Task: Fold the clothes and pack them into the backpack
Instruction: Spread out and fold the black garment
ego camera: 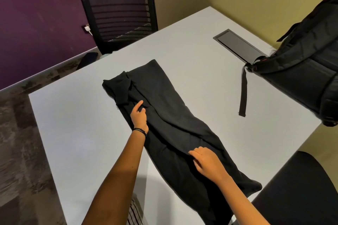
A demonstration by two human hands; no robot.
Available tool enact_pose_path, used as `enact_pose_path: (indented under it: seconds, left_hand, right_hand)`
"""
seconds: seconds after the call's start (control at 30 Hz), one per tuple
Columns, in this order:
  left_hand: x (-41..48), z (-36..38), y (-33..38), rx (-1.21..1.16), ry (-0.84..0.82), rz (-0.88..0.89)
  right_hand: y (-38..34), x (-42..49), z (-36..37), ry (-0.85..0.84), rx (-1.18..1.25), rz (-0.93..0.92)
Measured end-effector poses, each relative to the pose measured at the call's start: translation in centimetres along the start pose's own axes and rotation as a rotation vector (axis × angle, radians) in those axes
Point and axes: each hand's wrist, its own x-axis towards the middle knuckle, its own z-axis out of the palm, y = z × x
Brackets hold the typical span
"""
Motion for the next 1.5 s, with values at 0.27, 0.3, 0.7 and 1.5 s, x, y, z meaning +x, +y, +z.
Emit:
enact_pose_path:
  seconds: [0.27, 0.3, 0.7, 1.5]
  left_hand:
    - [2.7, 0.2, 1.4, -0.167, -0.102, -0.131]
    - [3.0, 0.3, 1.4, -0.173, -0.094, -0.141]
    - [7.0, 0.8, 2.5, -0.278, 0.000, -0.115]
    - [0.5, -4.1, 10.1, -0.093, 0.141, 0.506]
  right_hand:
    - [0.6, 2.4, -0.3, -0.034, 0.115, 0.172]
    - [0.8, 3.0, -0.2, -0.049, 0.108, 0.167]
    - [2.1, 9.8, 0.1, -0.400, 0.101, 0.166]
    - [2.4, 10.6, -0.8, -0.377, 0.533, 0.376]
